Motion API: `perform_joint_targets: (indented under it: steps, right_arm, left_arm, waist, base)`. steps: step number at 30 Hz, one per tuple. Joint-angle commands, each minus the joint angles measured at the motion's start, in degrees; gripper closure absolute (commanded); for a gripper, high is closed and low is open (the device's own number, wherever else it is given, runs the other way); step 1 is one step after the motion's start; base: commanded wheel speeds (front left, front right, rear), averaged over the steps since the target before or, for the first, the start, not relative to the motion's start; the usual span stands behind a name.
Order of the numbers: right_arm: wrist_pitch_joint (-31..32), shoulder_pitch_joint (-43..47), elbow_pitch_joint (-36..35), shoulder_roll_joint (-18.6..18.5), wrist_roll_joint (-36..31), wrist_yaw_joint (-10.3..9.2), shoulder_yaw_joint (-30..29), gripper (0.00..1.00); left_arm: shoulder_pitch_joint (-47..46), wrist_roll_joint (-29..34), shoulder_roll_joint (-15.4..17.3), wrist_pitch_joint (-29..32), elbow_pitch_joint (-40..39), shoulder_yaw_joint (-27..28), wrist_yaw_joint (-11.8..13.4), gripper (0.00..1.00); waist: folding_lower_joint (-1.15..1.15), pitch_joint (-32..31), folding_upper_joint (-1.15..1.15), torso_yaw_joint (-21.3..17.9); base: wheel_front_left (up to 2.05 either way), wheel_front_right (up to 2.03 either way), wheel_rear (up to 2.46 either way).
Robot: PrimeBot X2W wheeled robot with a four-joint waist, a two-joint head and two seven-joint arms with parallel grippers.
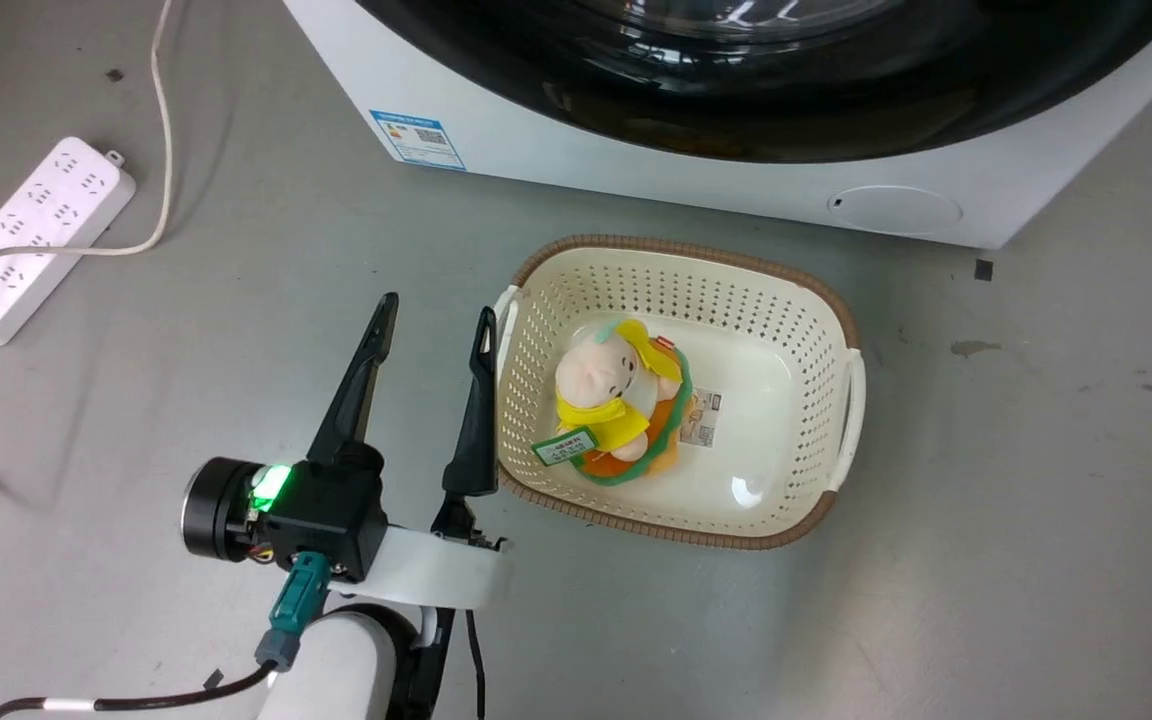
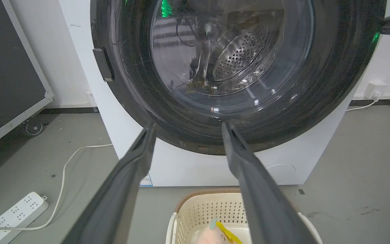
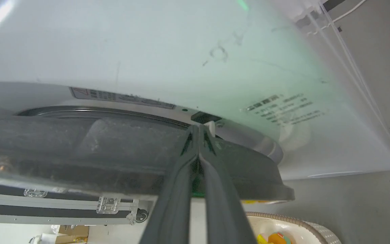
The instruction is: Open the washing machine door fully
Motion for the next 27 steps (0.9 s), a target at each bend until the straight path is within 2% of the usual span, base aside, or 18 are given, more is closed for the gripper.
perform_joint_targets:
  steps: [1, 8, 18, 23, 27]
  right_arm:
    - [2.1, -2.1, 2.2, -0.1, 1.5, 0.09, -1.2, 1.00]
    - [8.3, -5.9, 6.7, -0.6, 6.1, 0.08, -6.4, 1.00]
    - [15.4, -7.8, 10.4, -1.5, 7.2, 0.08, -9.5, 1.00]
    - [19.3, -6.0, 11.0, -1.1, 7.5, 0.08, -11.0, 1.00]
    - [21.0, -1.0, 9.0, 0.4, 6.6, 0.08, -10.8, 1.00]
  left_arm:
    - [-0.9, -0.1, 0.1, -0.8, -0.3, -0.3, 0.3, 0.00]
    - [-0.9, 0.5, 0.1, -1.6, -0.6, -0.6, 0.2, 0.00]
    - [-1.5, 0.7, 0.1, -2.7, -0.9, -1.2, 0.2, 0.00]
    - [-1.4, 0.8, 0.1, -3.3, -0.9, -1.4, 0.2, 0.00]
    - [-0.2, 1.1, 0.1, -3.3, -0.5, -1.0, 0.1, 0.00]
  waist:
    - [0.00, -0.2, 0.00, 0.3]
    - [0.00, -0.5, 0.00, 0.6]
    - [0.00, -0.2, 0.00, 1.0]
    - [0.00, -1.6, 0.00, 1.3]
    - [0.00, -4.7, 0.00, 1.0]
  base:
    - [0.00, 0.00, 0.00]
    - [0.00, 0.00, 0.00]
    - [0.00, 0.00, 0.00]
    - [0.00, 0.00, 0.00]
    - [0.00, 0.00, 0.00]
